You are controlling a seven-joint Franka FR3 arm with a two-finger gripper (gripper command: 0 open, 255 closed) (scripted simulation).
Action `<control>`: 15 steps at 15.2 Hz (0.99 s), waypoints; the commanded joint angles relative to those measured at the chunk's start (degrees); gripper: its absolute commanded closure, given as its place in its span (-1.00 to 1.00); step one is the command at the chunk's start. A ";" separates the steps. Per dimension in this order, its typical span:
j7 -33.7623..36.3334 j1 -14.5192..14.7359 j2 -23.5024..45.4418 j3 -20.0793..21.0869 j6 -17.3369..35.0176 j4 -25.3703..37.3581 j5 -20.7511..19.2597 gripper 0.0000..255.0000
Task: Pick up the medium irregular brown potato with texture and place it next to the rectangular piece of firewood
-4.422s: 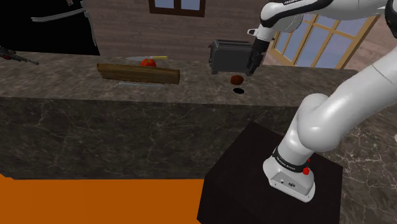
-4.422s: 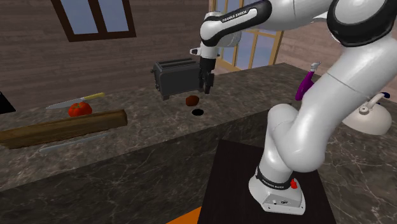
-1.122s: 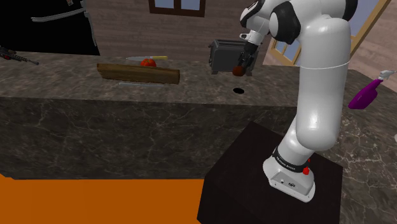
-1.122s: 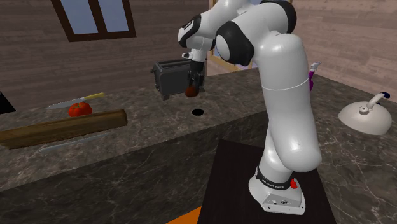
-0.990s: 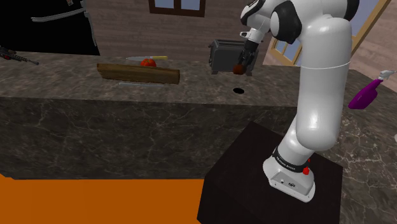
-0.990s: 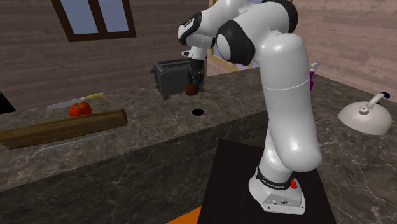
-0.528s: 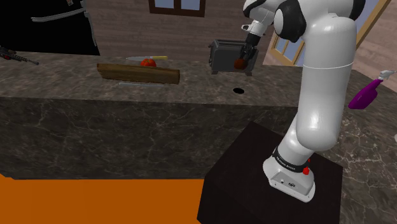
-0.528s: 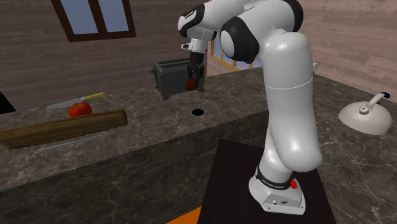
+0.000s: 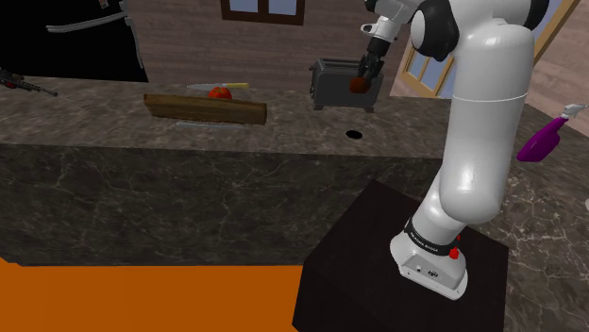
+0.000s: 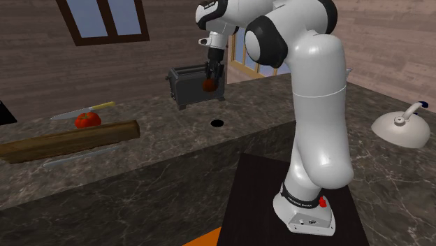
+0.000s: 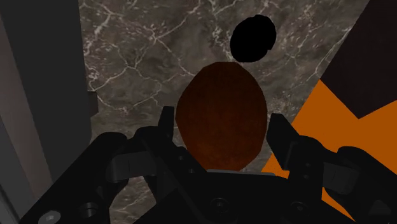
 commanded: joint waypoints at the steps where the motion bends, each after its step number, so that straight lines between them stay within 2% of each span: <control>1: 0.61 -0.05 -0.37 -0.16 -1.42 1.34 -0.35 1.00; 6: 1.67 -0.78 -0.51 -0.28 -4.91 5.03 -0.55 1.00; 11: 9.45 8.03 -5.86 0.10 -0.43 0.04 -3.43 1.00; 15: 15.57 13.48 -8.88 1.43 2.64 -2.50 -5.00 1.00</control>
